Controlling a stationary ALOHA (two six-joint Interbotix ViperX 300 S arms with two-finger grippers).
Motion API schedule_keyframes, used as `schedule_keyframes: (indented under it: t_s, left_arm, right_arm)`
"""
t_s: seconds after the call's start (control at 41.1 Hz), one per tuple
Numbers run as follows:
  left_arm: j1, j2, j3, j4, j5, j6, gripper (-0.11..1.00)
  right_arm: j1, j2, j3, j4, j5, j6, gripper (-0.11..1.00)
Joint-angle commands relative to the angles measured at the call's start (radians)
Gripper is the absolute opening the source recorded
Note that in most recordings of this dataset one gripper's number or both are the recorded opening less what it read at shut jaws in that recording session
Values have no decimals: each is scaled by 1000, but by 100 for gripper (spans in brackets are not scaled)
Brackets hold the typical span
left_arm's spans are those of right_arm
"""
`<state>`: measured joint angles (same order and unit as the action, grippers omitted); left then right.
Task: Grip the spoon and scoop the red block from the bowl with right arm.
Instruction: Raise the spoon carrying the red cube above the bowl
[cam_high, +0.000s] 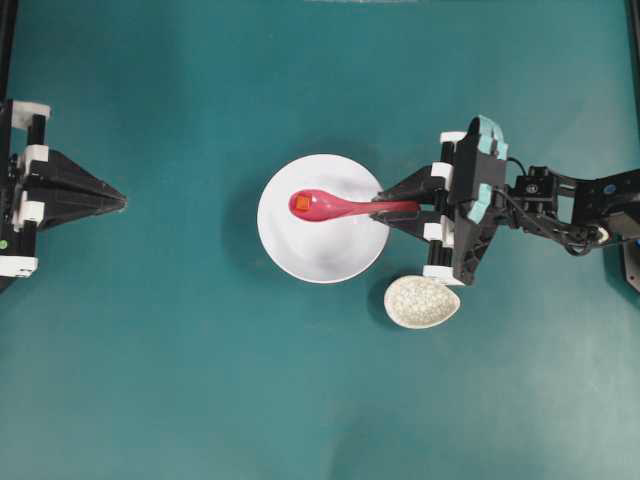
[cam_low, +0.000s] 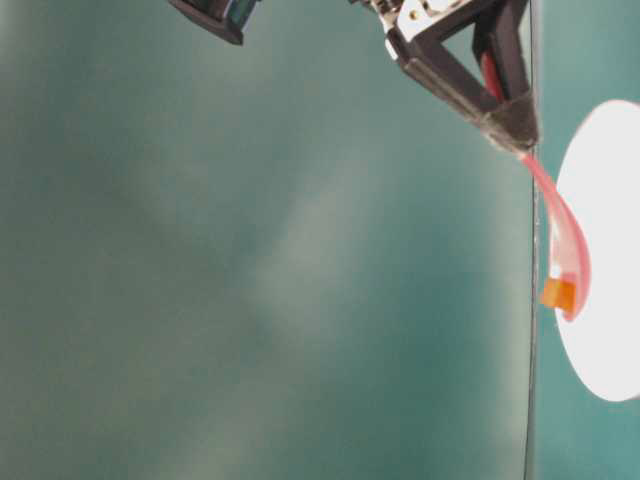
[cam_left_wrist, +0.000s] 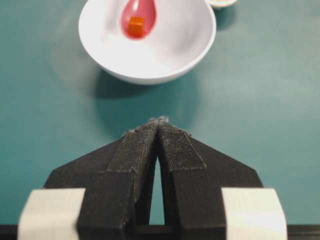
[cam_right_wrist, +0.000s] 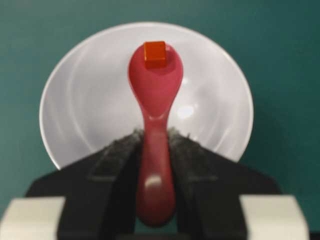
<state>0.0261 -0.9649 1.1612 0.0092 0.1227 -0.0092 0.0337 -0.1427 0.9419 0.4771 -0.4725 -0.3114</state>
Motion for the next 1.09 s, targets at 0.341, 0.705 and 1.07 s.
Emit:
schedule_keyframes:
  t_s: [0.341, 0.705, 1.07]
  left_arm:
    - [2, 5, -28, 3, -6, 0, 0]
    - [2, -12, -31, 3, -2, 0, 0]
    - [2, -60, -38, 3, 66, 8, 0]
  right_arm:
    - [3, -110, -8, -3, 2, 6, 24]
    - [3, -195, -8, -3, 63, 5, 24]
    - [2, -252, -9, -3, 72, 5, 24]
